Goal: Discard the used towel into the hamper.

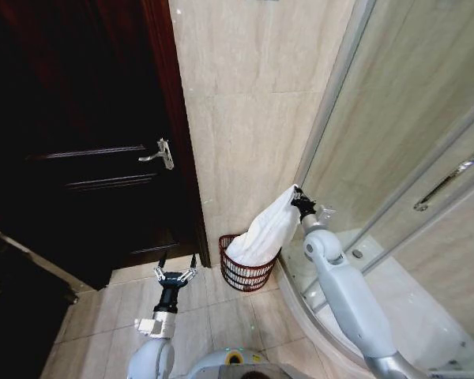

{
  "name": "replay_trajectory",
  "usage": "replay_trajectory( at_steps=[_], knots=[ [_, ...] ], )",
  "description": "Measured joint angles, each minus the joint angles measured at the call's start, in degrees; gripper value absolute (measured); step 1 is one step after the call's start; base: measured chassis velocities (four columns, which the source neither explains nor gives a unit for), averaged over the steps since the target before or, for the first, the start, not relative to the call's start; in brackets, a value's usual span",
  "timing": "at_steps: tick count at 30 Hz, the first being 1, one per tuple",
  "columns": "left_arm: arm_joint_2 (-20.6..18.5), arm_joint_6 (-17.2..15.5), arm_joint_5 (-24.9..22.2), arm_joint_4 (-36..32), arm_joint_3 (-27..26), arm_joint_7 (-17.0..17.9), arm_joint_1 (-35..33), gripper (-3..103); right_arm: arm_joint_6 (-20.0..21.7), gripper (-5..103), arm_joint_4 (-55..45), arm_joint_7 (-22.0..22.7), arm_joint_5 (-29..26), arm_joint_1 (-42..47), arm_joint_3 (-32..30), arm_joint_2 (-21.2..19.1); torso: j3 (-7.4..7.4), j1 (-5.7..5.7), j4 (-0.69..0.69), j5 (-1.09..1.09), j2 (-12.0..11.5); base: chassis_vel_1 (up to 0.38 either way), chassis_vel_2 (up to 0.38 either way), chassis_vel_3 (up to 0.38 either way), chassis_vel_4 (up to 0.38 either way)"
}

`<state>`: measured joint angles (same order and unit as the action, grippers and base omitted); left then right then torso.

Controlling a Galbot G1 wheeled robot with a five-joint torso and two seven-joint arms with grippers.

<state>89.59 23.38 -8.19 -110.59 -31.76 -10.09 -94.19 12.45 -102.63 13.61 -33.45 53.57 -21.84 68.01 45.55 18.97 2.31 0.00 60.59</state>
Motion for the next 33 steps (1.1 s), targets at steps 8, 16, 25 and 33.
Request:
replay_trajectory(
  at_steps=[8, 16, 25, 33],
  knots=[
    [-0.04, 0.06, -0.06, 0.71, 0.15, -0.24, 0.45, 100, -1.21, 1, 1.19, -10.02, -0.13, 0.94, 0.39, 1.89, -1.33, -1.14, 0.00, 0.00, -2.48, 0.000, 0.000, 0.000, 0.000],
    [0.31, 0.05, 0.02, 0.20, 0.01, -0.30, -0.25, 100, -0.36, 1, 4.81, -17.94, -1.33, -2.23, 2.09, 2.44, -2.47, -2.12, 0.00, 0.00, -4.60, 0.000, 0.000, 0.000, 0.000],
    [0.41, 0.11, 0.10, -0.22, -0.21, -0.25, -0.65, 100, 1.08, 1, 6.12, -17.57, -0.25, -4.42, 3.90, 3.83, -3.84, -3.30, 0.00, 0.00, -7.12, 0.000, 0.000, 0.000, 0.000],
    [0.28, 0.15, 0.11, -0.23, -0.21, -0.23, -0.66, 100, 1.55, 1, 6.83, -17.34, 1.19, -3.37, 3.96, 4.61, -4.84, -4.13, -0.01, 0.00, -8.96, 0.000, 0.000, 0.000, 0.000]
  ],
)
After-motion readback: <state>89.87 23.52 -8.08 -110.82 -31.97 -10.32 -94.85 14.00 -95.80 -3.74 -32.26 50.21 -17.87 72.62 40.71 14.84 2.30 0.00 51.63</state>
